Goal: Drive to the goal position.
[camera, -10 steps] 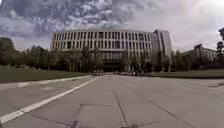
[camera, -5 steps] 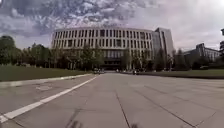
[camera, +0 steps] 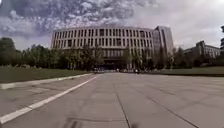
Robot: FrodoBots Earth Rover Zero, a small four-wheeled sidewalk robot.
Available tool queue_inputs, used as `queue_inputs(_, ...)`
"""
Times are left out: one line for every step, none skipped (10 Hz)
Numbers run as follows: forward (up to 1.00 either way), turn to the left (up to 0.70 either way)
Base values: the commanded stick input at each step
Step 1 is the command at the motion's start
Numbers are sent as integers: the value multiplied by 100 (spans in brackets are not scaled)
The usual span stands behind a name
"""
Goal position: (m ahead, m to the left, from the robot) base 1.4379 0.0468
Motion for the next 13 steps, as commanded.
queue_inputs(70,-22)
queue_inputs(70,-18)
queue_inputs(70,-15)
queue_inputs(70,-12)
queue_inputs(70,-9)
queue_inputs(70,-5)
queue_inputs(70,-1)
queue_inputs(70,0)
queue_inputs(70,0)
queue_inputs(70,0)
queue_inputs(70,0)
queue_inputs(70,0)
queue_inputs(70,0)
